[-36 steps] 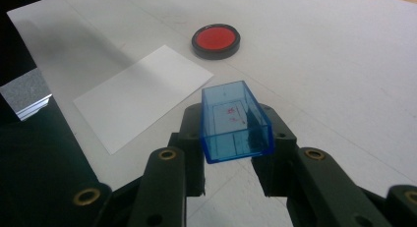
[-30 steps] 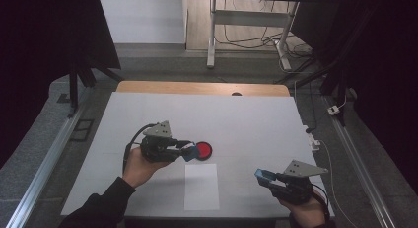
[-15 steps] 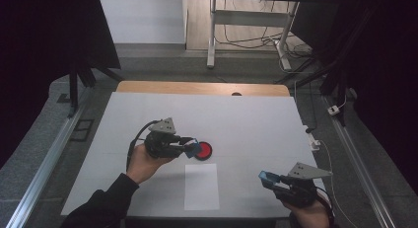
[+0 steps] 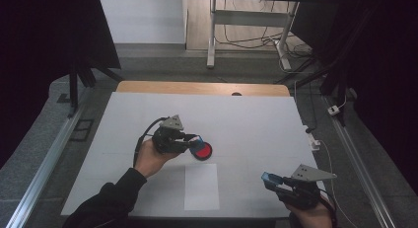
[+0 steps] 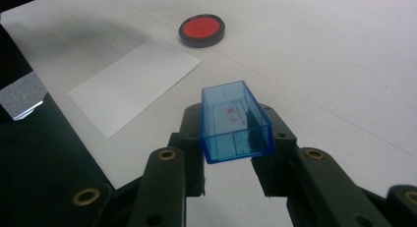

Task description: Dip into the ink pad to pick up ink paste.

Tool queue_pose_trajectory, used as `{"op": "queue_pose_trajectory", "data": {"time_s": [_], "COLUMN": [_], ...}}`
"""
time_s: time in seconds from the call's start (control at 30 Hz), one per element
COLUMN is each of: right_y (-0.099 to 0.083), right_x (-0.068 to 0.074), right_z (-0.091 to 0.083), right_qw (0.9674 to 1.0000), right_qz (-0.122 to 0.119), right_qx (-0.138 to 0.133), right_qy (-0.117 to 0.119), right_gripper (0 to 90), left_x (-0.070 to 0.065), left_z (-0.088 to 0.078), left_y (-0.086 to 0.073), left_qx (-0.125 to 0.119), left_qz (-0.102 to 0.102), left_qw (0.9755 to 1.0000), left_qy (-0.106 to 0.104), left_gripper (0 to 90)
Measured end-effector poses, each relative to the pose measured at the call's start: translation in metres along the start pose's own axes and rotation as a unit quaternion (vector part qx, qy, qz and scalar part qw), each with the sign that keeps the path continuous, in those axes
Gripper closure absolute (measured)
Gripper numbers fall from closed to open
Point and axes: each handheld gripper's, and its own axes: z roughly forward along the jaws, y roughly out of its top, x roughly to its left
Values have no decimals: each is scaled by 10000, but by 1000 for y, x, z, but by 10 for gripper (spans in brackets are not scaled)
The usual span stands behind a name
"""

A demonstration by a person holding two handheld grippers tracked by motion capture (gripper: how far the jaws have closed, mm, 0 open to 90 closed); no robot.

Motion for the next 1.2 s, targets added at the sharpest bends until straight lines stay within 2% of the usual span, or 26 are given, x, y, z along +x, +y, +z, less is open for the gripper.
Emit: {"op": "queue_pose_trajectory", "data": {"time_s": [0.17,0.5,1.2], "right_y": [0,0,0], "right_x": [0,2,3], "right_z": [-1,1,3], "right_qw": [10000,10000,9998], "right_qz": [14,-61,-153], "right_qx": [-22,25,132], "right_qy": [-12,-7,-48], "right_gripper": [687,686,685], "left_x": [5,13,20], "left_z": [11,32,58], "left_y": [3,1,-5], "left_qx": [46,263,612], "left_qz": [-95,-153,-172], "left_qw": [9999,9995,9975], "left_qy": [7,128,317], "left_gripper": [703,703,703]}}
